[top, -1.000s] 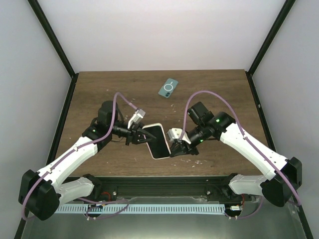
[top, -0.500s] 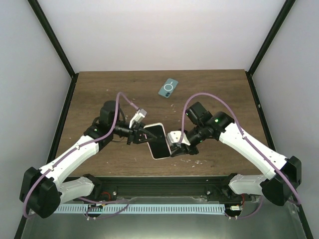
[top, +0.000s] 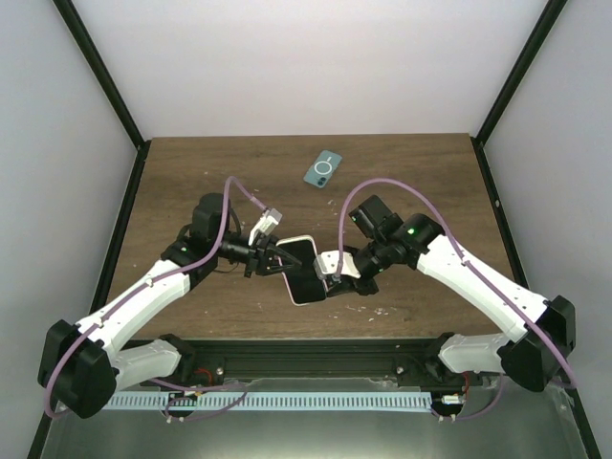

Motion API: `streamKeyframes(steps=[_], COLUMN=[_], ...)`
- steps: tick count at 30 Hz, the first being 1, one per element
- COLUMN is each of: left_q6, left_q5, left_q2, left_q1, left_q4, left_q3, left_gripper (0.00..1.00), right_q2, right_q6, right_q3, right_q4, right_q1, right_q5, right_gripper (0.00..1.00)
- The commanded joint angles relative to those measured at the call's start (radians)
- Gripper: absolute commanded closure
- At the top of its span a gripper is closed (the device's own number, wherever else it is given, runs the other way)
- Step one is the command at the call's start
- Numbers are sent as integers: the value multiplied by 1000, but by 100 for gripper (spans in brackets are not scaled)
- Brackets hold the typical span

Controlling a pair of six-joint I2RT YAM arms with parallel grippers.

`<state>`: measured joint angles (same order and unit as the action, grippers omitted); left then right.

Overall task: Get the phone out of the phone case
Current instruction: Remove the phone case from the phone.

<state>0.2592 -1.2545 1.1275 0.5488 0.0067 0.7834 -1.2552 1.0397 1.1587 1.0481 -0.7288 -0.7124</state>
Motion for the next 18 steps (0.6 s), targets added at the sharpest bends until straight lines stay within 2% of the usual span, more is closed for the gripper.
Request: streamKeyframes(steps=[1,5,7,10,12,18], left_q6=[26,29,30,29,30,25], left_q5=[-128,-135,-137,-137,-135,-131], left_q2=[-14,-14,-16,-20,-20,-18], left_q1=[40,40,41,43,44,51], left_q4=[34,36,38,39,41,37], left_q3=[8,9,10,7,7,4], left_gripper=[100,100,100,100,100,100], right_q2=[-34,-37,-40,-46,-56,-85], right_q6=[-73,-156,-213,-300,-353,-489], right_q3=[44,49,59,77,85,111], right_q4=[-250,-331,-374,-427,-455,-506], right_q1=[2,9,26,56,73,114], right_q5=[123,193,191,149,119,-26], right_gripper=[81,77,71,55,49,47])
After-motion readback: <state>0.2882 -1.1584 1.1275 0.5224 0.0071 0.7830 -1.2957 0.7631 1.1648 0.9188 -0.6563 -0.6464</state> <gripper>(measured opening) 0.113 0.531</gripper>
